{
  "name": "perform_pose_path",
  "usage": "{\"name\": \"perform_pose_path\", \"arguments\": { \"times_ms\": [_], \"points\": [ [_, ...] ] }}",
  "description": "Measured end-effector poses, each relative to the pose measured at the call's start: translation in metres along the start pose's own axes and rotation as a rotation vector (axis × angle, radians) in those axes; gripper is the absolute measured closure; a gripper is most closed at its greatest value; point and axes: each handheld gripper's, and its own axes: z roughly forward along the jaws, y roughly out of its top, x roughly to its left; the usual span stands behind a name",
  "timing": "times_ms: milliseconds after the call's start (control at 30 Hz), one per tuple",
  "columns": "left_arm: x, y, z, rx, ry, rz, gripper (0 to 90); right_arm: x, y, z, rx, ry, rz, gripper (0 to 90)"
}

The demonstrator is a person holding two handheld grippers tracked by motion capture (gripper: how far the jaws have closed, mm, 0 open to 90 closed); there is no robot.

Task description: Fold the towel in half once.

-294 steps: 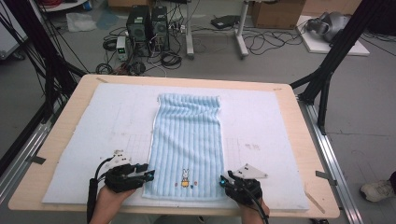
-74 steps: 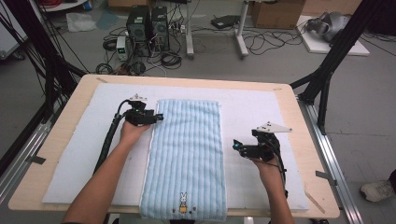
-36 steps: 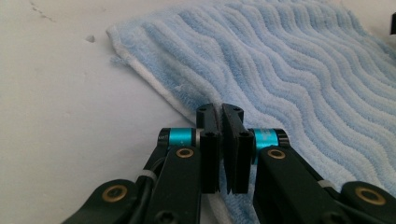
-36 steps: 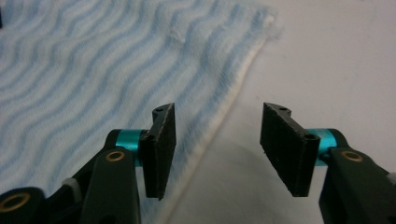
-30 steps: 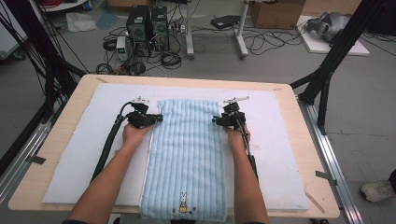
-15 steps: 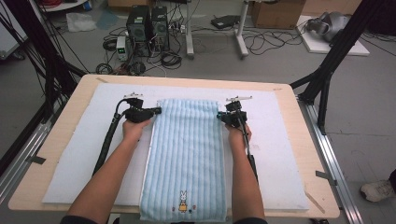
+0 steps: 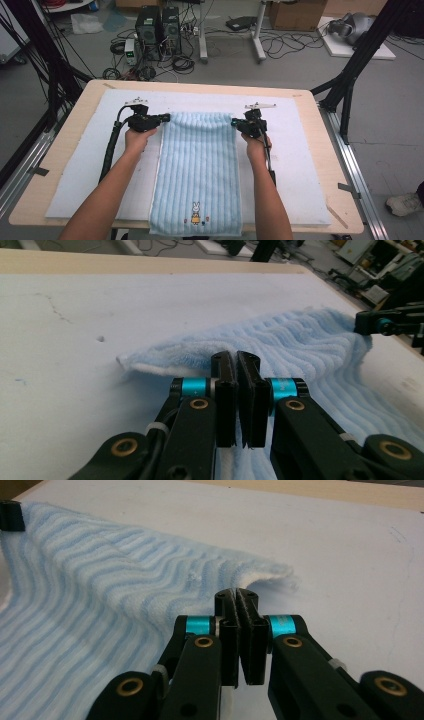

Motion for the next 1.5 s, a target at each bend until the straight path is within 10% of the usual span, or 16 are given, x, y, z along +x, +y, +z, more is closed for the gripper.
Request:
{"name": "perform_pose_path", "arguments": {
  "times_ms": [367,833,1000,1233,1500],
  "points": [
    [-0.018,-0.024,-0.032,-0.016,-0.072,0.036,85.8,0.016,-0.018,-0.036,-0.042,0.061,-0.028,88.1],
    [-0.044,-0.080,-0.061,0.077,-0.110,0.081,84.2,0.044,-0.077,-0.065,-0.010,0.067,-0.067,87.8],
    [-0.037,-0.075,-0.065,0.019,-0.045,0.020,53.2,0.042,-0.077,-0.064,-0.016,0.054,-0.044,72.3],
    [-0.020,-0.054,-0.060,-0.032,0.019,0.011,48.7,0.029,-0.069,-0.070,-0.054,0.014,0.005,66.9],
    [-0.008,-0.042,-0.023,0.092,0.042,-0.027,49.5,0.021,-0.064,-0.071,-0.068,0.002,0.044,62.3]
  ]
}}
